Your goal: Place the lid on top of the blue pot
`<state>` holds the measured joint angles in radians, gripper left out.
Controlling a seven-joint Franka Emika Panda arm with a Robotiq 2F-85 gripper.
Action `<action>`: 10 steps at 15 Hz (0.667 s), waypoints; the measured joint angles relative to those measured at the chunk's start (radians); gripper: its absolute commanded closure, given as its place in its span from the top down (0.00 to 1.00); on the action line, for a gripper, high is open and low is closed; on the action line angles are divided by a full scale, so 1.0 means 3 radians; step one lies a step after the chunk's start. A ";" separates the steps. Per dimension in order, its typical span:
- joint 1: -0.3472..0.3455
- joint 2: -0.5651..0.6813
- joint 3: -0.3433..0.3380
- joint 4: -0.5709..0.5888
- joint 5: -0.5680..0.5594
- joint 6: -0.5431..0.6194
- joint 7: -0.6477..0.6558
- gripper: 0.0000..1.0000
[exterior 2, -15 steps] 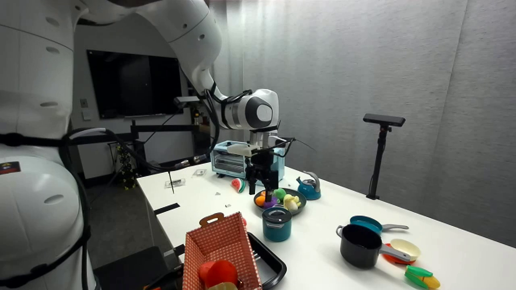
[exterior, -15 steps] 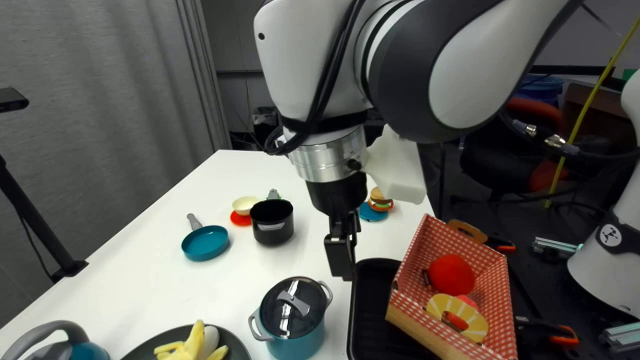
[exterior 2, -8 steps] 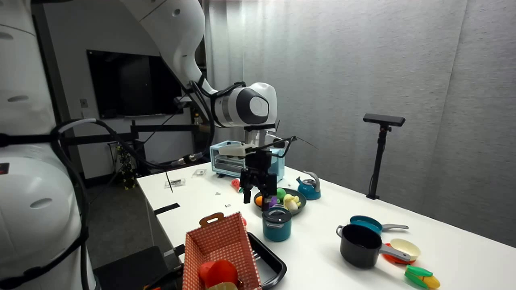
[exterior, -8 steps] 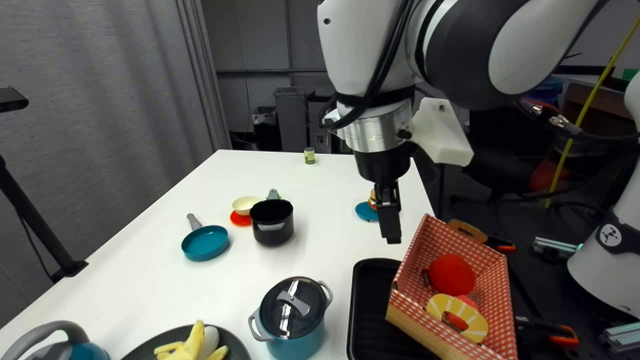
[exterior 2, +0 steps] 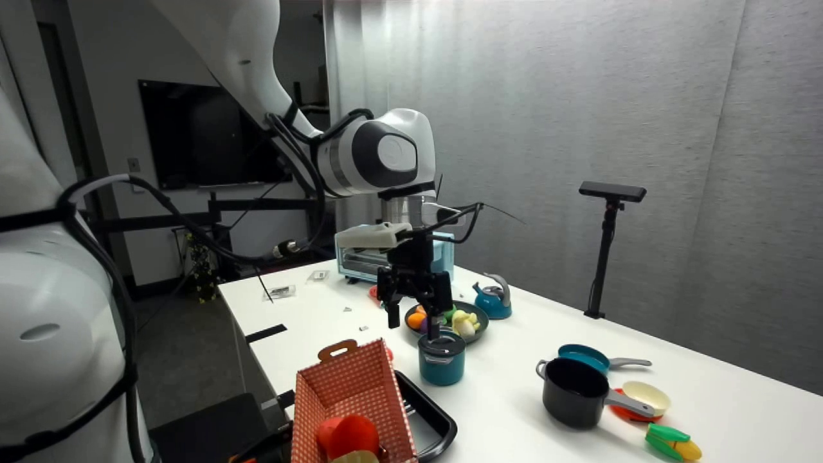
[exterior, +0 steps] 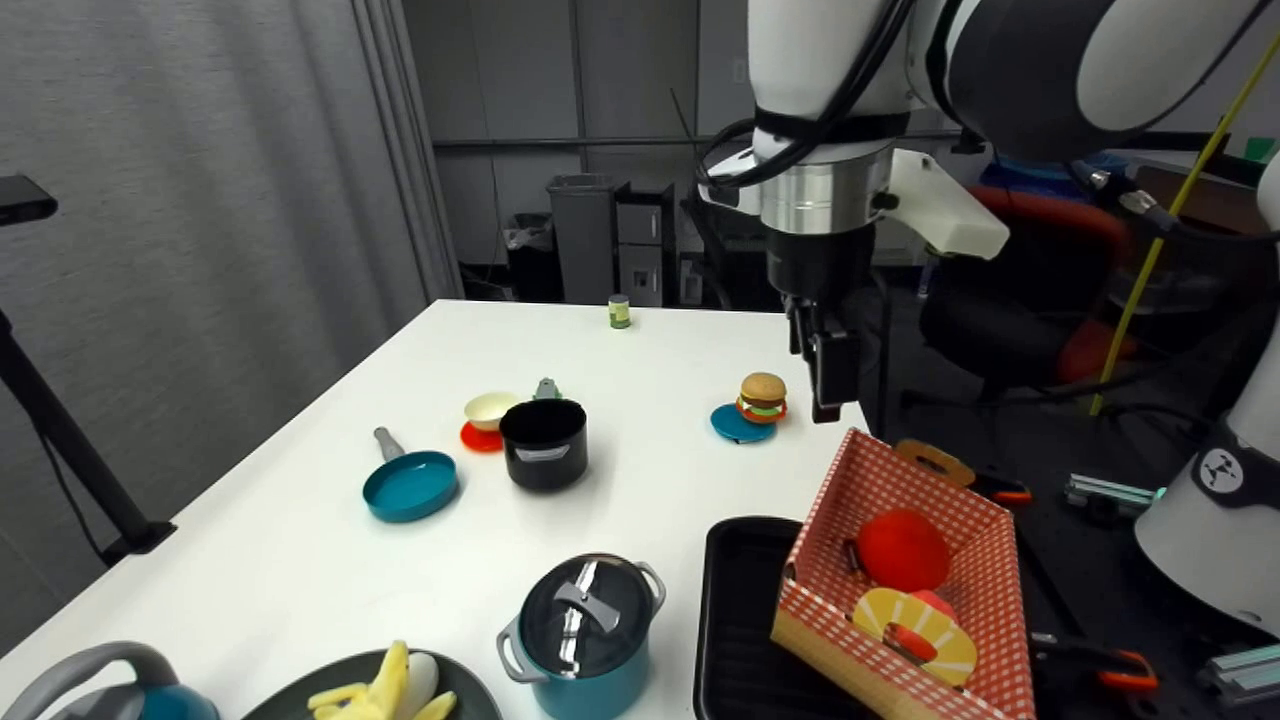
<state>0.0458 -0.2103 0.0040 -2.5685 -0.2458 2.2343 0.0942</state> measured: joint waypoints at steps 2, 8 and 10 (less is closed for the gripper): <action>-0.0033 -0.0167 -0.0016 -0.0113 0.0002 0.0158 -0.0126 1.00; -0.0048 -0.0450 -0.0109 -0.0264 0.0159 0.0432 -0.0346 1.00; -0.0048 -0.0473 -0.0109 -0.0264 0.0293 0.0447 -0.0359 1.00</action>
<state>0.0315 -0.3522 -0.0287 -2.6477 -0.1577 2.3685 -0.0136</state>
